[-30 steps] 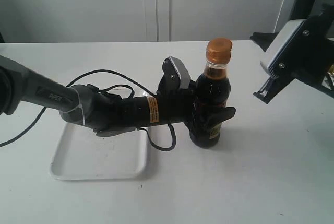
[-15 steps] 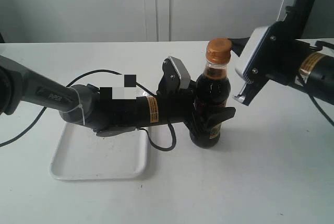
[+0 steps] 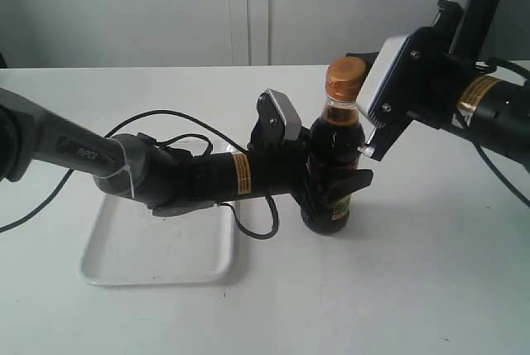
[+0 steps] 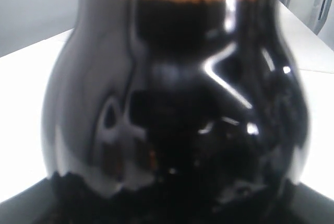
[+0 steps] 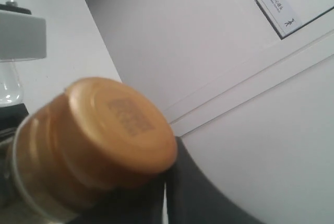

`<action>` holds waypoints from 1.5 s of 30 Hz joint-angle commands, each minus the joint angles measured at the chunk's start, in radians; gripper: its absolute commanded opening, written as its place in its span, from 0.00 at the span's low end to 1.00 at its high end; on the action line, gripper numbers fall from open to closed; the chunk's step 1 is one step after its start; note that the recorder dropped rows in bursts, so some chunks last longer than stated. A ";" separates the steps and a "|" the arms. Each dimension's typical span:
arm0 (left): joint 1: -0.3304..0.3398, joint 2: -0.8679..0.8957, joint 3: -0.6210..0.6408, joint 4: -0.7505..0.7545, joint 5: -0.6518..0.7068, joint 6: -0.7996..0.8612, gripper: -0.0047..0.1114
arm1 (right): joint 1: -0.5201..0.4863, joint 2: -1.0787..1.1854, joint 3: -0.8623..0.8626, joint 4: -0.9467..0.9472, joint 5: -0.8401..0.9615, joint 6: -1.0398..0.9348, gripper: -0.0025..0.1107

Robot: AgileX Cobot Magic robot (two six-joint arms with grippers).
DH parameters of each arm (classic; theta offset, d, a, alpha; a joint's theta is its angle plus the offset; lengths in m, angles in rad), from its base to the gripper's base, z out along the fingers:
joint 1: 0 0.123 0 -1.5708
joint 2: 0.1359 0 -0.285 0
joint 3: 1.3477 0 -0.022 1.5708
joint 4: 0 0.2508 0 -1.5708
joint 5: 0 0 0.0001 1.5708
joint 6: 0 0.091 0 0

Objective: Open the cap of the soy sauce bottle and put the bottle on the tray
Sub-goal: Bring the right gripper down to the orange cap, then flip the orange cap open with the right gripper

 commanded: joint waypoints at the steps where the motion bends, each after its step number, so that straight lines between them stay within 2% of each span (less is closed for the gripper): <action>1: -0.007 -0.004 -0.002 0.029 0.002 -0.013 0.04 | 0.008 -0.002 -0.004 -0.006 -0.024 0.012 0.02; 8: -0.007 -0.004 -0.002 0.029 0.002 -0.013 0.04 | 0.013 -0.014 -0.004 -0.006 -0.094 0.038 0.02; 16: -0.007 -0.004 -0.002 0.029 0.002 -0.013 0.04 | 0.110 -0.145 -0.004 -0.023 -0.252 0.177 0.02; 19: -0.007 -0.004 -0.002 0.029 0.002 -0.011 0.04 | 0.117 -0.183 -0.004 0.053 -0.227 0.190 0.02; 25: -0.007 -0.004 -0.002 0.029 0.002 -0.011 0.04 | 0.117 -0.190 -0.005 0.321 -0.113 0.225 0.02; 28: -0.007 -0.004 -0.002 0.029 0.002 -0.010 0.04 | 0.117 -0.182 -0.033 0.349 0.000 0.357 0.02; 31: -0.007 -0.004 -0.002 0.029 0.002 -0.010 0.04 | 0.115 -0.166 -0.097 0.353 0.195 0.478 0.02; 38: -0.007 -0.004 -0.002 0.029 0.002 -0.010 0.04 | 0.091 -0.160 -0.215 0.346 0.561 0.482 0.02; 41: -0.007 -0.008 -0.002 0.029 0.002 -0.010 0.04 | 0.044 -0.152 -0.278 0.343 0.893 0.418 0.02; 45: -0.007 -0.010 -0.002 0.029 0.003 -0.010 0.04 | -0.007 -0.129 -0.343 0.343 1.172 0.318 0.02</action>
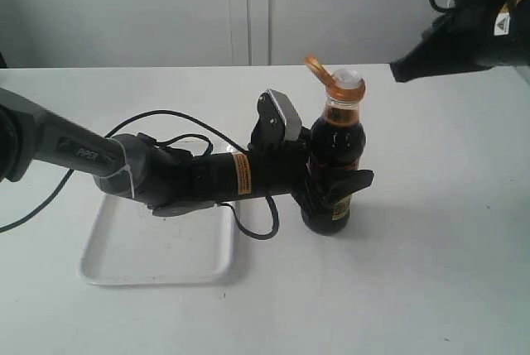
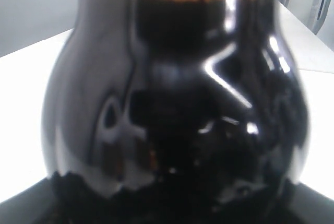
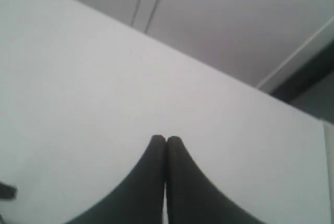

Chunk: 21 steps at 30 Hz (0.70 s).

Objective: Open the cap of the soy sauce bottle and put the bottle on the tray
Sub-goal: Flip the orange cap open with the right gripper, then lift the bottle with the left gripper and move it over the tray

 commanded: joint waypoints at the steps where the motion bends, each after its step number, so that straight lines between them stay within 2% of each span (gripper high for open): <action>1: -0.007 -0.010 -0.002 0.025 0.004 -0.009 0.04 | -0.054 0.025 -0.056 0.003 0.261 -0.099 0.02; 3: -0.007 -0.010 -0.002 0.025 0.004 -0.005 0.04 | -0.079 0.047 -0.056 0.052 0.345 -0.131 0.02; 6: -0.007 -0.010 -0.002 0.022 0.004 -0.005 0.04 | -0.120 0.103 -0.056 0.217 0.430 -0.280 0.02; 9: -0.007 -0.030 -0.002 0.019 0.004 -0.005 0.04 | -0.148 0.133 -0.056 0.354 0.370 -0.301 0.02; 13: -0.007 -0.069 -0.002 0.019 0.008 -0.005 0.04 | -0.149 0.135 -0.056 0.433 0.302 -0.301 0.02; 21: -0.005 -0.165 -0.002 0.028 0.046 -0.005 0.04 | -0.150 0.133 -0.056 0.437 0.201 -0.271 0.02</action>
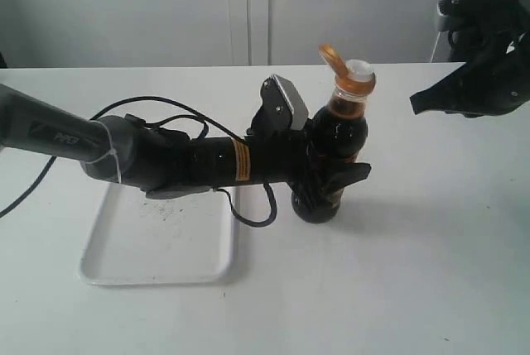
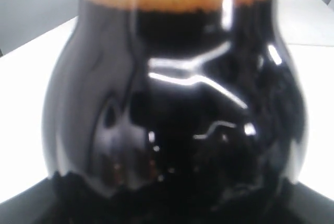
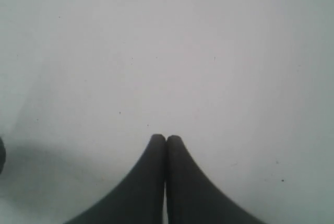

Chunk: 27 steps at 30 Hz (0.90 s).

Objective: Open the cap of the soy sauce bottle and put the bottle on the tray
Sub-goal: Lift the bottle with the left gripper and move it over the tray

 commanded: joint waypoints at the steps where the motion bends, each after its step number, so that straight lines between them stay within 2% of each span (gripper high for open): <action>1: -0.005 -0.091 -0.005 -0.023 -0.080 -0.005 0.04 | -0.012 -0.003 -0.005 0.006 -0.042 0.011 0.02; 10: 0.029 -0.202 0.046 -0.025 -0.077 -0.001 0.04 | -0.012 -0.003 -0.005 0.006 -0.056 0.011 0.02; 16: 0.135 -0.327 0.195 -0.025 -0.087 -0.001 0.04 | -0.012 -0.003 -0.005 0.013 -0.060 0.011 0.02; 22: 0.284 -0.469 0.352 -0.029 -0.121 -0.009 0.04 | -0.009 -0.003 -0.005 0.048 -0.058 0.011 0.02; 27: 0.338 -0.501 0.416 -0.020 -0.121 -0.007 0.04 | -0.009 -0.003 -0.005 0.067 -0.058 0.011 0.02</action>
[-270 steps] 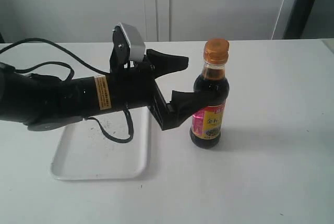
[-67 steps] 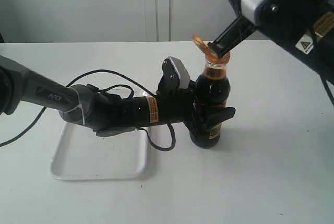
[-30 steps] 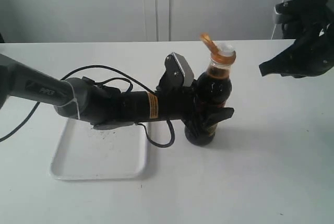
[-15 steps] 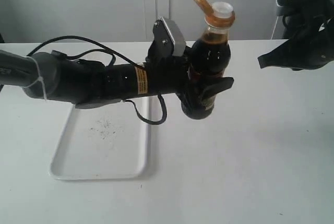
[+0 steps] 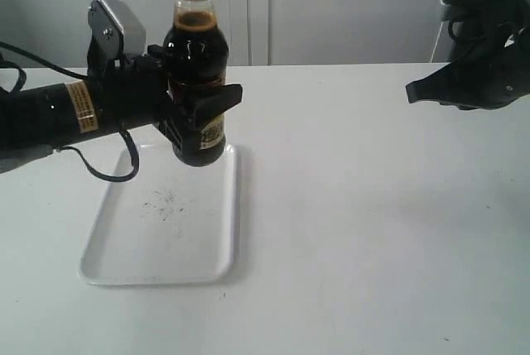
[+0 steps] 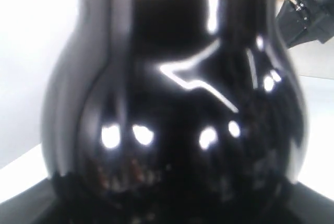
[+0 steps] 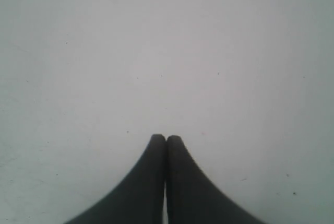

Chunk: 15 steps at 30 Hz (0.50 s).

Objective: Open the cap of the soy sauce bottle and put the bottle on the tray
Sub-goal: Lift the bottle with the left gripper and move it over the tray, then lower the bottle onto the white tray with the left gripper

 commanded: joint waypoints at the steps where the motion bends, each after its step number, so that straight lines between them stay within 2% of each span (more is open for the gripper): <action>1: 0.030 -0.043 0.031 -0.030 -0.089 -0.005 0.04 | -0.009 -0.003 -0.005 0.008 -0.011 0.004 0.02; 10: 0.092 -0.065 0.117 -0.053 -0.089 0.003 0.04 | -0.009 -0.002 -0.005 0.010 -0.009 0.004 0.02; 15: 0.096 -0.065 0.159 -0.092 -0.089 0.056 0.04 | -0.009 -0.002 -0.005 0.010 -0.009 0.004 0.02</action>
